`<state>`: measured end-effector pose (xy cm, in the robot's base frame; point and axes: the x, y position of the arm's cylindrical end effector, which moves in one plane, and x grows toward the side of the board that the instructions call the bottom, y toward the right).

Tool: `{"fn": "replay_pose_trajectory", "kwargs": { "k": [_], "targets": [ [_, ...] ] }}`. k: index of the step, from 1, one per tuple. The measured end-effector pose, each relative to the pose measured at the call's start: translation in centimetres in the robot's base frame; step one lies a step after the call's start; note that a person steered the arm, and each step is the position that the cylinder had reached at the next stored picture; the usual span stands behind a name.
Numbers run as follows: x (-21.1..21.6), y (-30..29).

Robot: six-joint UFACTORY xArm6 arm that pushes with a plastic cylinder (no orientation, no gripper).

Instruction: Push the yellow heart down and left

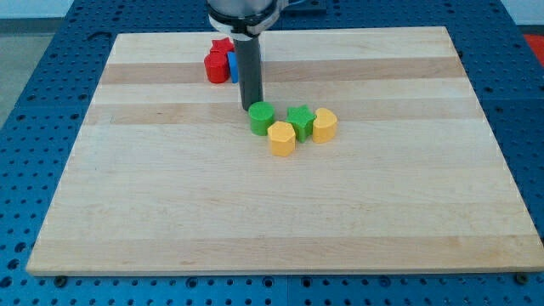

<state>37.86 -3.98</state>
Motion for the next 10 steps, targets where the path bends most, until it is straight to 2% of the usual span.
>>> {"fn": "replay_pose_trajectory", "kwargs": {
  "k": [2,3,4,5,8,9,10],
  "targets": [
    [0.9,2.1],
    [-0.8,2.8],
    [-1.6,6.6],
    [-1.0,10.4],
    [5.6,11.1],
    [5.7,12.0],
    [5.9,15.7]
  ]
}}
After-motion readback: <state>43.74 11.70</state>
